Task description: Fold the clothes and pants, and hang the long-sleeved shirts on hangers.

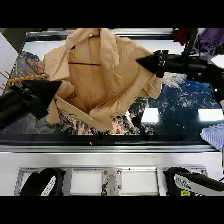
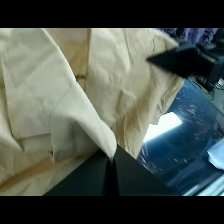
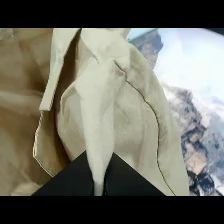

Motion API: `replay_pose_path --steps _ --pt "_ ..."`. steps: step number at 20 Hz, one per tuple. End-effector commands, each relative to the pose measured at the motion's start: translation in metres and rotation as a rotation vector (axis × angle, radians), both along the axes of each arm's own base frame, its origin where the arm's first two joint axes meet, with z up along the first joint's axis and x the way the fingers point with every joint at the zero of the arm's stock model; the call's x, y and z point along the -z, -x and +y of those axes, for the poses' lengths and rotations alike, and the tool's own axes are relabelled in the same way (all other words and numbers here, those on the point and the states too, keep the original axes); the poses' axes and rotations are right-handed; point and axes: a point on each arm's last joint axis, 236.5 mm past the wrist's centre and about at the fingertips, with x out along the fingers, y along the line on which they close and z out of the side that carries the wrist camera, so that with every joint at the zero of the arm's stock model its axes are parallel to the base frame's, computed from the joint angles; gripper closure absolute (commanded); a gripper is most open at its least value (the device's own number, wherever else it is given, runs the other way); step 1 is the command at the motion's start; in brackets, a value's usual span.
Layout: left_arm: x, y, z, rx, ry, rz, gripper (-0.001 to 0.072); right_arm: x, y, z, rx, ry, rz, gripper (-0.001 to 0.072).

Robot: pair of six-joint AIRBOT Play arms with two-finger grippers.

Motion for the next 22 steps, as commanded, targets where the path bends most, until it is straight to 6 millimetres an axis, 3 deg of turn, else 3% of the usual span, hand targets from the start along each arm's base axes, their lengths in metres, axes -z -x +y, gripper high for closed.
replay_pose_path --steps 1,5,8,10,11,14,18,19,21,22 --pt "0.02 0.009 -0.016 0.042 0.016 0.058 0.0695 -0.051 0.026 -0.002 0.053 -0.047 -0.05 0.0707" --pt "0.014 0.0 -0.028 0.03 0.096 0.019 0.0694 -0.087 0.057 -0.003 0.062 -0.055 -0.139 0.0707" --pt "0.02 -0.005 -0.042 0.066 0.088 0.05 0.0674 -0.108 0.066 -0.008 0.107 -0.07 -0.196 0.0707" --pt "0.026 -0.011 -0.057 0.101 0.075 0.081 0.0174 -0.116 0.072 -0.009 0.115 -0.074 -0.217 0.0708" --pt "0.026 -0.016 -0.063 0.109 0.065 0.087 0.0151 -0.118 0.073 -0.009 0.12 -0.075 -0.224 0.0707" --pt "0.015 -0.039 -0.066 0.091 0.023 0.057 0.0151 -0.127 0.069 -0.017 0.178 -0.078 -0.252 0.0708" --pt "-0.001 -0.053 -0.065 0.074 -0.012 0.012 0.0153 -0.133 0.052 -0.039 0.316 -0.035 -0.306 0.0707" --pt "-0.003 -0.055 -0.065 0.073 -0.013 0.009 0.019 -0.136 0.048 -0.048 0.351 -0.036 -0.314 0.0708" --pt "0.001 -0.057 -0.062 0.063 -0.038 0.003 0.0479 -0.142 0.036 -0.077 0.45 -0.05 -0.311 0.0707" --pt "0.003 -0.059 -0.059 0.055 -0.058 -0.002 0.067 -0.142 0.029 -0.095 0.508 -0.053 -0.3 0.0707"
